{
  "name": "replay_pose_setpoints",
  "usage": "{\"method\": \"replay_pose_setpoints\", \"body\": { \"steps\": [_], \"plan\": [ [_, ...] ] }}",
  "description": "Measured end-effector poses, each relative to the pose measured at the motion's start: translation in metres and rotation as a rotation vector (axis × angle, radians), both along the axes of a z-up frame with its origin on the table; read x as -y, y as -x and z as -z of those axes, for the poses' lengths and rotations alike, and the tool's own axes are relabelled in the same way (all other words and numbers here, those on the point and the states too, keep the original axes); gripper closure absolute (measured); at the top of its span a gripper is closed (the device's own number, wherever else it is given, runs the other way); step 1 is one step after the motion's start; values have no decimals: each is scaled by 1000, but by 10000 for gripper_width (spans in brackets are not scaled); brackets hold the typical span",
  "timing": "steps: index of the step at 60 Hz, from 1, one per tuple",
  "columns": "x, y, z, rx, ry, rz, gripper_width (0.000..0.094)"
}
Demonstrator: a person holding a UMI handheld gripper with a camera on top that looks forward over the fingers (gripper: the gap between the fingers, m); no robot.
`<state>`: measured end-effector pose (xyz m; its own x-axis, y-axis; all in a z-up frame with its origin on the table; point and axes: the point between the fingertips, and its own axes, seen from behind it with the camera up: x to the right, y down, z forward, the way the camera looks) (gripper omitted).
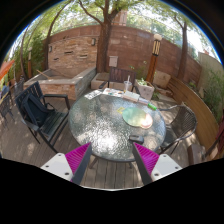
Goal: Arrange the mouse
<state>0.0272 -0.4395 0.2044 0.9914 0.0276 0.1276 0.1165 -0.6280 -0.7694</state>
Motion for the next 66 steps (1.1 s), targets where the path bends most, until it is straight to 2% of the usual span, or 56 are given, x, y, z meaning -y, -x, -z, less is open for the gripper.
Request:
{"method": "replay_pose_setpoints", "body": {
  "steps": [12,25,39,47,54,61,66],
  "plan": [
    [2,-94,58,2,83,85,92],
    [-54,-176,146,26,84,145,90],
    [-140,-215,197,21,53,114,96],
    [-178,-223,205,1,42,66,95],
    [-202,-228,204,-20,34,54,101],
    [-225,-228,212,-45,53,31,162],
    [-231,-217,219,-72,69,-8,348]
  ]
}}
